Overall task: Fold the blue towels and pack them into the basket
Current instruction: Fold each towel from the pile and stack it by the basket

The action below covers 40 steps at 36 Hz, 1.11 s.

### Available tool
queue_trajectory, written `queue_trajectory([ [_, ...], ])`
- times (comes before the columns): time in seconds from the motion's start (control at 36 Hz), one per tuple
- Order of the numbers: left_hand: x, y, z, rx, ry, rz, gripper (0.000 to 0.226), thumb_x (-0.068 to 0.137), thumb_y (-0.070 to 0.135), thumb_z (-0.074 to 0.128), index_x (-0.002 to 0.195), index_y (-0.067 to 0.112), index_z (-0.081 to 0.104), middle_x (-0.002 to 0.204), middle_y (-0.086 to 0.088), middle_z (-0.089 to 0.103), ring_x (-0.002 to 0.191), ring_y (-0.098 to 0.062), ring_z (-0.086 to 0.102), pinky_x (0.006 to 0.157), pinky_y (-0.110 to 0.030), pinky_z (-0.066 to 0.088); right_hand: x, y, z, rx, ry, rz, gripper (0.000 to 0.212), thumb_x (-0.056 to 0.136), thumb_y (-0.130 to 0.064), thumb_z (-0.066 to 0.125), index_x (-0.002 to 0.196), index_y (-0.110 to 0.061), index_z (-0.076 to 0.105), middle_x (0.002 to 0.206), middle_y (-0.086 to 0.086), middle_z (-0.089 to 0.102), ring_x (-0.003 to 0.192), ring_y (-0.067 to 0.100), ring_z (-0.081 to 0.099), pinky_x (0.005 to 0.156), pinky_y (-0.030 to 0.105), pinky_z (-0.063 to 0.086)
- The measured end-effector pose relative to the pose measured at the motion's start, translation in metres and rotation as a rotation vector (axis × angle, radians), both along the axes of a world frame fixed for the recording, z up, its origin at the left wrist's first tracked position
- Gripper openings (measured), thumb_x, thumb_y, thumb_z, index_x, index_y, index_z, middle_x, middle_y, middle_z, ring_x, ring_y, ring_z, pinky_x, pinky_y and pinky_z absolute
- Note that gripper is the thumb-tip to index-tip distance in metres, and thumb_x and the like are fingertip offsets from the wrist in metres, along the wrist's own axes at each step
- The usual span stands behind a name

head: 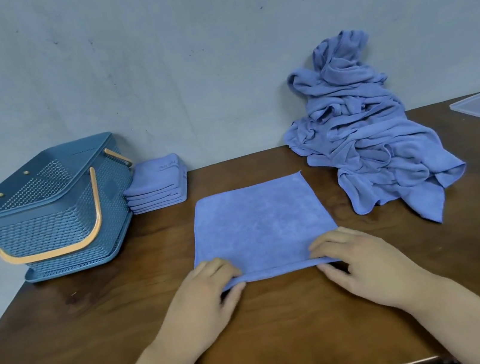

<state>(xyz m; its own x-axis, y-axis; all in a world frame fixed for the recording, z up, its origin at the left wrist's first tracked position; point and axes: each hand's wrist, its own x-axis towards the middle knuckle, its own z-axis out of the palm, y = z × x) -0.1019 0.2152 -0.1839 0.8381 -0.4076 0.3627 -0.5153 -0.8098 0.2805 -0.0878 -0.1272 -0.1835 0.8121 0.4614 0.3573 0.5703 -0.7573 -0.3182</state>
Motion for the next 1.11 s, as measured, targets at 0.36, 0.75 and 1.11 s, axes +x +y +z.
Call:
queue_trajectory([
  [0.36,-0.029,0.044,-0.006,-0.068,0.018,0.223,0.016,0.099,0.033,0.072,0.113,0.041,0.072,0.113,0.033,0.062,0.109,0.005,0.058,0.091,-0.004,0.040,-0.017,-0.034,-0.006,0.312,0.138,-0.224,0.021,0.099,-0.029,0.073,0.116,-0.040,0.077,0.105,-0.030,0.070,0.104,-0.004,0.065,0.085,0.009,0.045],
  [0.75,-0.025,0.044,-0.001,-0.356,0.118,0.278,0.037,0.101,0.022,0.072,0.117,0.052,0.060,0.108,0.026,0.074,0.103,0.004,0.070,0.089,-0.015,0.052,-0.010,-0.030,0.000,0.454,0.197,-0.307,0.021,0.101,-0.032,0.069,0.114,-0.048,0.073,0.100,-0.022,0.074,0.100,0.001,0.069,0.085,0.023,0.054],
  [1.11,0.091,0.016,0.049,-0.933,0.055,0.236,0.020,0.098,0.048,0.059,0.117,0.045,0.057,0.088,0.011,0.069,0.082,-0.004,0.062,0.081,-0.034,0.045,0.101,0.012,0.041,0.801,0.112,-0.293,0.023,0.109,-0.034,0.052,0.123,-0.050,0.059,0.097,-0.022,0.064,0.087,0.002,0.061,0.079,0.027,0.045],
])
